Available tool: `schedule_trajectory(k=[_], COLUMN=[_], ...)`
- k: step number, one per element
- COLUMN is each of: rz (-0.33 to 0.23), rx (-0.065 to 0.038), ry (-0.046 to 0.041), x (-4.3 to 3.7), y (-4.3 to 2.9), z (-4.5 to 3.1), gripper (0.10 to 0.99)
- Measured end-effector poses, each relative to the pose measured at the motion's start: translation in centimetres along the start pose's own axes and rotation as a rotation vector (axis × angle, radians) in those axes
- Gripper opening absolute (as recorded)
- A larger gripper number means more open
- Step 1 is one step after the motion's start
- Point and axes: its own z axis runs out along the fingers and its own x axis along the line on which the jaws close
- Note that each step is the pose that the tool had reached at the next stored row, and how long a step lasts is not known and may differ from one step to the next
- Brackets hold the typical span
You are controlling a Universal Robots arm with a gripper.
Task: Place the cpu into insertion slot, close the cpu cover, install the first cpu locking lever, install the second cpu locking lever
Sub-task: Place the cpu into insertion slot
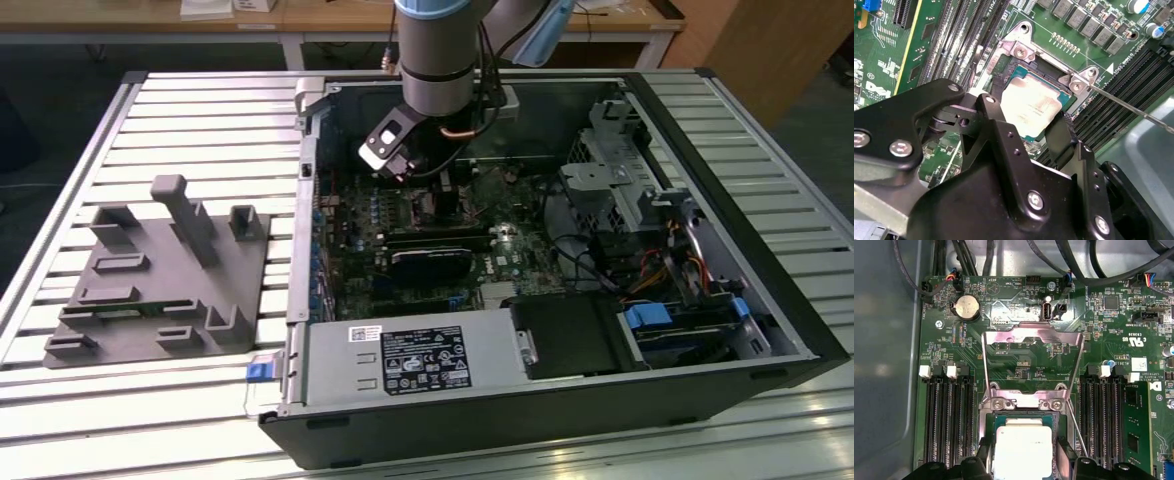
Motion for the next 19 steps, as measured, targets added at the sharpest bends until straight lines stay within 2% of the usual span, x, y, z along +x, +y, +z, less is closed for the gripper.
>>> schedule_trajectory(k=[10,14,18,19], rz=[0.000,-0.001,-0.001,-0.001], rx=[0.000,0.000,0.000,0.000], ry=[-0.0027,-0.0090,-0.0106,-0.0147], x=[-0.03,-0.04,-0.03,-0.03], y=[0.00,0.00,0.00,0.00], z=[-0.01,-0.01,0.00,0.00], gripper=[0.612,0.612,0.612,0.612])
